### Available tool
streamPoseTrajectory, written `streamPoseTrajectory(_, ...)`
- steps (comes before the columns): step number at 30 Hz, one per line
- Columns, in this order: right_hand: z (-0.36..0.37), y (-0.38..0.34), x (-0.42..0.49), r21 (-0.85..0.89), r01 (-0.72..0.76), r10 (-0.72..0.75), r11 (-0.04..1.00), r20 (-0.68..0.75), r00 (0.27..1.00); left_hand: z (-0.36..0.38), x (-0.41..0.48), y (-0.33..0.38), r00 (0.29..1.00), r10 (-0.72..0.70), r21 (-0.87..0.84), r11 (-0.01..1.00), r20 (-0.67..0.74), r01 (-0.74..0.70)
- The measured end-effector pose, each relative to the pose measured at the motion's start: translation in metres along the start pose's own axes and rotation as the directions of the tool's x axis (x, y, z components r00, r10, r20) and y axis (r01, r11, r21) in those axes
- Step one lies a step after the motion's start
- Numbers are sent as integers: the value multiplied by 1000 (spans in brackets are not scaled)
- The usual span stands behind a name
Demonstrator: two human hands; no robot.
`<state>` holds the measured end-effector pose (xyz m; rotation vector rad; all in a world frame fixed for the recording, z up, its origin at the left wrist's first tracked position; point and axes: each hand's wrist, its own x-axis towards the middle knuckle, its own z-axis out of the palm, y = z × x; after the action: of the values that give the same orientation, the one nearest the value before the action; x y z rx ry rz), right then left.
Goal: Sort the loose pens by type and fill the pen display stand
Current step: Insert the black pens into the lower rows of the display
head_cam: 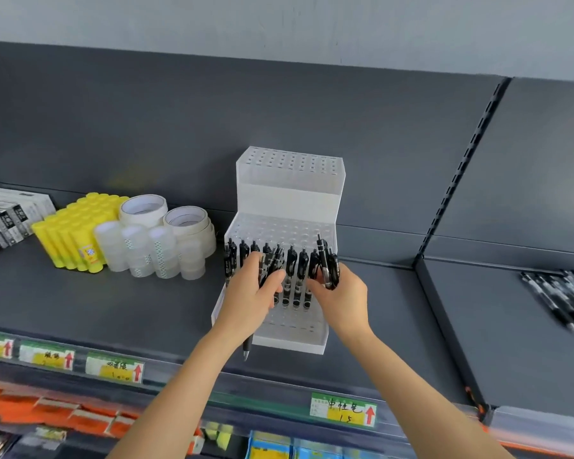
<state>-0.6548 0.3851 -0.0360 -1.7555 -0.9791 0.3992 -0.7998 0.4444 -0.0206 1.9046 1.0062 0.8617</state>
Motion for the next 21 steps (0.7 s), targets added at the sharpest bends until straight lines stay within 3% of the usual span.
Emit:
streamPoseTrajectory(7, -7, -2, -9, -6, -37, 37, 999, -41, 998, -6, 6, -2, 995, 18, -19, 1000, 98, -16)
streamPoseTrajectory(10, -13, -6, -9, 196, -178, 203, 964, -116, 972, -9, 9, -2, 991, 25, -16, 1000, 135, -23)
streamPoseTrajectory(13, -22, -15, -3, 537, -335, 438, 774, -72, 896, -11, 10, 0, 984, 34, -24, 999, 177, -30)
streamPoseTrajectory(16, -28, -24, -2, 753, -405, 563, 519, 56, 825, -11, 10, 3, 976, 53, -36, 998, 209, -47)
streamPoseTrajectory(19, -33, -24, 1, 871, -403, 618, 281, 157, 770, -8, 10, 6, 966, 69, -39, 997, 249, -61)
streamPoseTrajectory(21, -35, -22, 2, 886, -411, 625, 215, 199, 755, -5, 11, 6, 963, 78, -48, 997, 260, -67)
